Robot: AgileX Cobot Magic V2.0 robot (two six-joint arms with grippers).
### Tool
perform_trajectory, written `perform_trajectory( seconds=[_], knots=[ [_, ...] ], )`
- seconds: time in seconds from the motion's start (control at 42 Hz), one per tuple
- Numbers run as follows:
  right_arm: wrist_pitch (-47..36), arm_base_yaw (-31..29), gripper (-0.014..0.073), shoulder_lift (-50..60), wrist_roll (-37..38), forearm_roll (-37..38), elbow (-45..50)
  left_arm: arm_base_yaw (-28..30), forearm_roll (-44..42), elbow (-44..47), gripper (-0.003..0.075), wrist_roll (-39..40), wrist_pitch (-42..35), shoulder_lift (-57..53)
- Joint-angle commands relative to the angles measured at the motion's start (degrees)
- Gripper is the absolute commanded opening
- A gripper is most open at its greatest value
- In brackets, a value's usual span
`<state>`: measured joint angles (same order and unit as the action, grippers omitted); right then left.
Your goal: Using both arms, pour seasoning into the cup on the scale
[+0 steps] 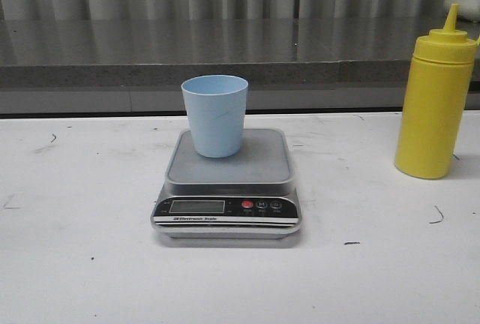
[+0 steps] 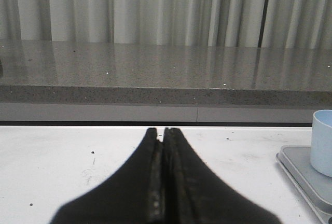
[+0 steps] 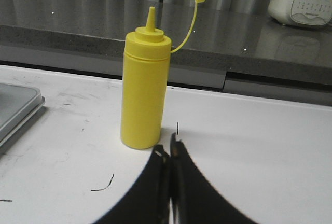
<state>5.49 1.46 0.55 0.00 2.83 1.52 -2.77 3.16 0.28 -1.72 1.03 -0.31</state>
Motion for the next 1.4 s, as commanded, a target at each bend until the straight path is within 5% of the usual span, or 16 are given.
perform_trajectory(
  seconds=[0.0,1.381],
  knots=[
    [-5.49,-0.82,-0.0066,0.99,0.00,-0.06,-0.32,0.25,0.43,1.33,-0.0020,-0.01,-4.56,-0.86],
    [-5.49,0.06,-0.0066,0.99,2.01,-2.46,-0.32,0.25,0.43,1.33,-0.0020,-0.01,-4.56,-0.86]
  ],
)
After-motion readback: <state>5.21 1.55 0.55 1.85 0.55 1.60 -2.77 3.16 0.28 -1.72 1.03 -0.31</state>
